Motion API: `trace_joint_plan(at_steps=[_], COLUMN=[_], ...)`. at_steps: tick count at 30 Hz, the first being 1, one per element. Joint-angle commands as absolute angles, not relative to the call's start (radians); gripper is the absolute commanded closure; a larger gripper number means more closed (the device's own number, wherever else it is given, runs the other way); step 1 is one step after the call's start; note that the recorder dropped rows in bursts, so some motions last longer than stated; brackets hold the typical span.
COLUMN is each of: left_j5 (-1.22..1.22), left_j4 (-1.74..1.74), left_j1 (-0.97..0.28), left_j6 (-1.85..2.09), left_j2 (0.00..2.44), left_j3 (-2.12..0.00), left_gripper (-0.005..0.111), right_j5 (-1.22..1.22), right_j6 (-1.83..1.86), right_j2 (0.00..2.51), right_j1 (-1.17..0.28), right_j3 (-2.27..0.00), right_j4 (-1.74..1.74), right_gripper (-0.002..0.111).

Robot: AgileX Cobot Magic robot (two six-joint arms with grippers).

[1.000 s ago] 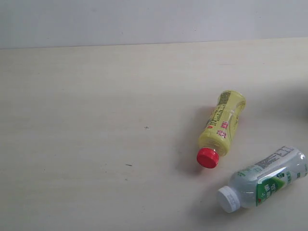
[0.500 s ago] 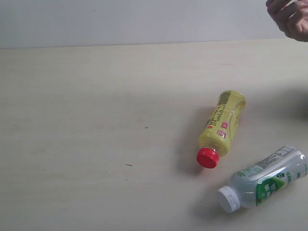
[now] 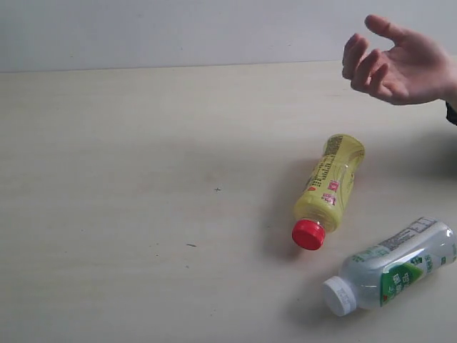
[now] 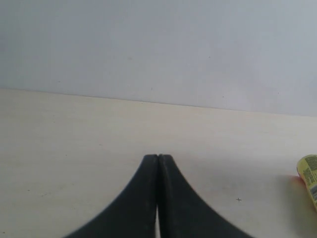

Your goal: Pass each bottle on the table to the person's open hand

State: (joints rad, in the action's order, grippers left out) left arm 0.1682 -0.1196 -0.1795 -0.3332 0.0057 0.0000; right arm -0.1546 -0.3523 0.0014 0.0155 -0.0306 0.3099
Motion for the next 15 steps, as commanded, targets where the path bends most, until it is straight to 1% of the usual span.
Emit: trace_joint_plan(at_steps=[1,6,8,11,15], left_j5=[0.170,0.170,0.170,0.170,0.170], left_j4=[-0.127,-0.127,-0.127,-0.127,-0.127], left_j1=[-0.178,-0.178,-0.178,-0.178,-0.178], left_j6=[-0.333,-0.333,-0.333,-0.333,-0.333], left_j2=[0.000,0.000,0.000,0.000,0.000], left_j3=[0.000,0.000,0.000,0.000,0.000], left_gripper=[0.107,0.107,0.107,0.107,0.107], right_j5=[-0.138,0.067,0.167,0.341,0.514], right_j6=[-0.335,-0.327,-0.255,-0.012,0.370], right_j2=[0.061,0.252,0.338,0.496,0.678], right_j1=[0.013,0.013,0.013,0.013,0.013], right_j3=[-0.213,-0.493,-0.589,-0.736,-0.899], right_j4=[0.021,-0.325,-0.383,-0.351,-0.220], right_gripper=[0.108,0.108,0.108,0.108,0.108])
